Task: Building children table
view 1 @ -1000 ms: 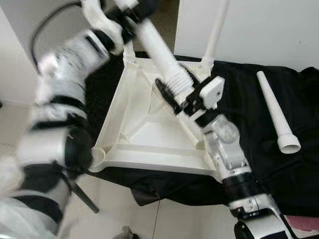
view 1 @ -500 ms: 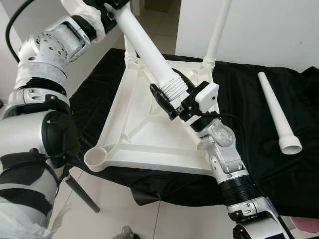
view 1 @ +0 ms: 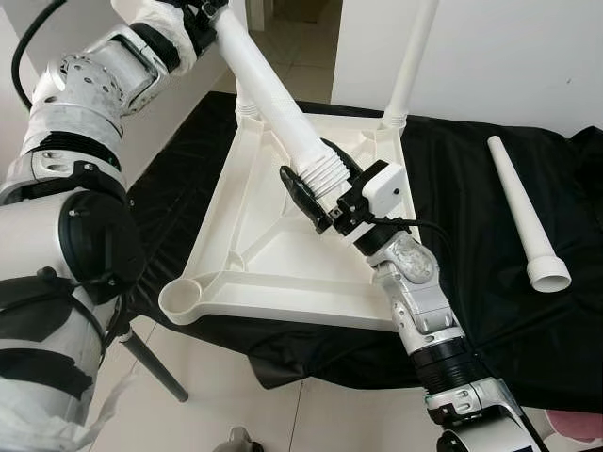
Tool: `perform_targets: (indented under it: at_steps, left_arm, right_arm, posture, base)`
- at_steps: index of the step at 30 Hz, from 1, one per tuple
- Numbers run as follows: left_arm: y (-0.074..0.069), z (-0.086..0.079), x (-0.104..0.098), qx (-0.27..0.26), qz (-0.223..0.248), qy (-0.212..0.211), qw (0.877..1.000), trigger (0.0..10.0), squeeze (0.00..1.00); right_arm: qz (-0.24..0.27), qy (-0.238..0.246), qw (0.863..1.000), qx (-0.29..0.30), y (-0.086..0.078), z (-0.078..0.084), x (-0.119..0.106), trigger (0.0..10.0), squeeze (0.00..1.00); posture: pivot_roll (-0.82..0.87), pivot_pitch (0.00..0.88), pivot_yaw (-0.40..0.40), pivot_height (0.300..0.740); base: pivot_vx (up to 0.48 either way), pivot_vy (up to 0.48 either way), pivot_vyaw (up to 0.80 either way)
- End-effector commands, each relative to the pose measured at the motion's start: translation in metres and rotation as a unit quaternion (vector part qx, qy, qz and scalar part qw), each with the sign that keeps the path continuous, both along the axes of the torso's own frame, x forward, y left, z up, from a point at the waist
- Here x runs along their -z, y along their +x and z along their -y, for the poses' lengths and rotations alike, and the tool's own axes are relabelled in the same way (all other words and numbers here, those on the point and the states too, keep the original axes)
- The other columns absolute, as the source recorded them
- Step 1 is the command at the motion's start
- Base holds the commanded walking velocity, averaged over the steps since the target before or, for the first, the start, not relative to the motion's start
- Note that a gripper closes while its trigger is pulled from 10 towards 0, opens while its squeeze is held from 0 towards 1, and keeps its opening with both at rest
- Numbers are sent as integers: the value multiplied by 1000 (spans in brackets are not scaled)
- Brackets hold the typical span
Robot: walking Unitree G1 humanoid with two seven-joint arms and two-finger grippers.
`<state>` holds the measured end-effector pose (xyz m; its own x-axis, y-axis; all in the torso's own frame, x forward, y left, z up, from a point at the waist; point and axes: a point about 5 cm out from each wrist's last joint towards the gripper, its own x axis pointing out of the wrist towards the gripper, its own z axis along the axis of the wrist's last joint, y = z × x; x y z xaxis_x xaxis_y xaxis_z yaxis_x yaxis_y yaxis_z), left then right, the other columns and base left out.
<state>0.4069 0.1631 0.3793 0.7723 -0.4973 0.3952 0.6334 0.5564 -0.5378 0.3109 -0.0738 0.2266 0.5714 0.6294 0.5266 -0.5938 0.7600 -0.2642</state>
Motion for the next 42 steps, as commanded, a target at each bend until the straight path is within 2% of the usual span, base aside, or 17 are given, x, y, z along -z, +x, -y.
perform_targets:
  at_steps: [1,2,3,6,7,15,16,21,23,24,25,27,34,37,39,40,42]
  left_arm:
    - [-3,-12,-9,-15,30,9,999,0,0]
    - [-2,-13,-7,-18,22,1,1000,0,0]
    - [-2,-13,-6,-18,18,0,1000,4314,0]
    - [-2,-13,-5,-17,16,0,1000,4314,0]
    - [-2,-12,-5,-15,16,2,1000,10000,0]
    - [-1,-12,-5,-21,12,16,1000,10000,0]
    - [0,-14,-3,-32,10,26,999,10000,0]
    - [1,-16,-1,-53,19,52,997,10000,0]
    - [1,-13,0,-66,38,91,993,10000,0]
    - [1,-13,0,-66,38,91,993,10000,0]
    - [2,-6,3,-82,60,145,984,10000,0]
    - [2,-6,3,-82,60,145,984,10000,0]
    - [3,8,10,-117,92,203,968,10000,0]
    - [2,24,17,-128,120,230,957,10000,0]
    - [2,24,17,-128,120,230,957,10000,0]
    - [0,34,18,-128,133,233,955,10000,0]
    - [-1,40,19,-127,140,234,954,10000,0]
  right_arm:
    - [15,18,1000,7,-2,7,-7,10000,0]
    - [11,23,1000,14,-1,9,-7,10000,0]
    - [5,26,1000,17,-1,11,-5,10000,0]
    - [1,28,999,19,-1,12,-4,10000,0]
    - [-5,31,999,20,-1,14,-3,10000,1000]
    - [-14,36,999,35,-1,19,1,10000,1000]
    - [-22,31,998,43,-3,23,6,10000,0]
    - [-36,21,997,59,-5,29,14,10000,0]
    - [-45,5,996,75,-4,31,17,10000,0]
    - [-45,5,996,75,-4,31,17,10000,0]
    - [-68,-17,994,85,0,29,19,10000,0]
    - [-68,-17,994,85,0,29,19,10000,0]
    - [-105,-53,986,118,9,31,28,10000,0]
    - [-159,-31,980,117,11,28,33,10000,0]
    - [-159,-31,980,117,11,28,33,10000,0]
    - [-183,-10,979,93,9,22,33,10000,0]
    - [-185,-9,979,86,7,19,32,10000,0]
  posture:
    - [18,0,40,740]
    - [19,0,41,740]
    - [19,0,44,740]
    - [19,0,44,740]
    - [17,0,44,740]
    - [21,0,40,740]
    - [17,0,34,740]
    - [15,0,30,740]
    - [10,0,24,740]
    - [10,0,24,740]
    - [8,0,21,740]
    - [8,0,21,740]
    - [4,0,8,740]
    - [7,0,-4,740]
    - [7,0,-4,740]
    - [8,0,-8,740]
    - [8,0,-8,740]
  base:
    - [0,0,0]
    - [0,0,0]
    - [0,0,0]
    - [0,0,0]
    - [0,0,0]
    - [0,0,0]
    - [0,0,0]
    - [0,0,0]
    - [0,0,0]
    - [0,0,0]
    - [0,0,0]
    - [0,0,0]
    - [0,0,0]
    - [0,0,0]
    - [0,0,0]
    - [0,0,0]
    - [0,0,0]
